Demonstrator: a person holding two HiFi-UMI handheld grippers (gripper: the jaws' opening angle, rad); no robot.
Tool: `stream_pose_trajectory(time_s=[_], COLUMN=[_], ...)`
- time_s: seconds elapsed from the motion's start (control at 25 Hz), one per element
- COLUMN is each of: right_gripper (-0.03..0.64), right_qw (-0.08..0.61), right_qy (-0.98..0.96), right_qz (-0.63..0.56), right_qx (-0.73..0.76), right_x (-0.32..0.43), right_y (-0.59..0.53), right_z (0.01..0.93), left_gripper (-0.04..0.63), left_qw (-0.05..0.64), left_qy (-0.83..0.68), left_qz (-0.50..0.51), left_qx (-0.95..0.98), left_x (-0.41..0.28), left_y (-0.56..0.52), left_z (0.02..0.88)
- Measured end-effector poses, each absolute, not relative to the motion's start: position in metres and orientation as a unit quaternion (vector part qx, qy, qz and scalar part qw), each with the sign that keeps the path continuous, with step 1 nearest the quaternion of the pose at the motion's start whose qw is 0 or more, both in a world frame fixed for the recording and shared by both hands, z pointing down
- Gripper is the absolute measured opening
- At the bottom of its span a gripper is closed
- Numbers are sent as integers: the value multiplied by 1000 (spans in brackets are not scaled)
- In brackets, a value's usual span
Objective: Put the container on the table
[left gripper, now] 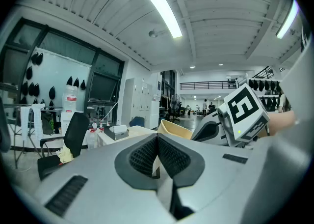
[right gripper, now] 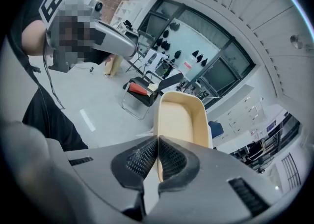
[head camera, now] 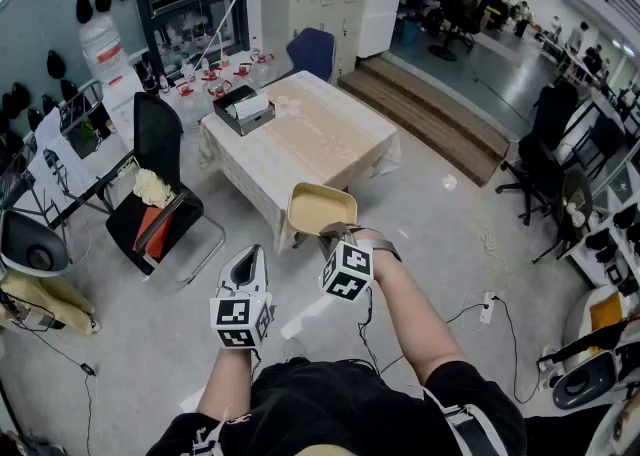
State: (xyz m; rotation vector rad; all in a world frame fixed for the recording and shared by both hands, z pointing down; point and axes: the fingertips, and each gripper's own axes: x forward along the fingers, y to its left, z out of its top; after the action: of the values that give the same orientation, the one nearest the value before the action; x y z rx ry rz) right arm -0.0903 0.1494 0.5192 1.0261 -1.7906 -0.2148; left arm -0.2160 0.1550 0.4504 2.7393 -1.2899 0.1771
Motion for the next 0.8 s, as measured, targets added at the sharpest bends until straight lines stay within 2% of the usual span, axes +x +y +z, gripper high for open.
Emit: stream_pose_trajectory(time_s=[0.8], right_gripper=[23], right_qw=[486], right_qy=[-745], right_qz=[-69], right_qx=[452], right_x=[-84], right_y=[136], right_z=[508], left_gripper=[11], left_qw=[50], left_qy=[-415], left_qz=[51], left_qx=[907], left_x=[-215], left_y=[144], left_z=[444])
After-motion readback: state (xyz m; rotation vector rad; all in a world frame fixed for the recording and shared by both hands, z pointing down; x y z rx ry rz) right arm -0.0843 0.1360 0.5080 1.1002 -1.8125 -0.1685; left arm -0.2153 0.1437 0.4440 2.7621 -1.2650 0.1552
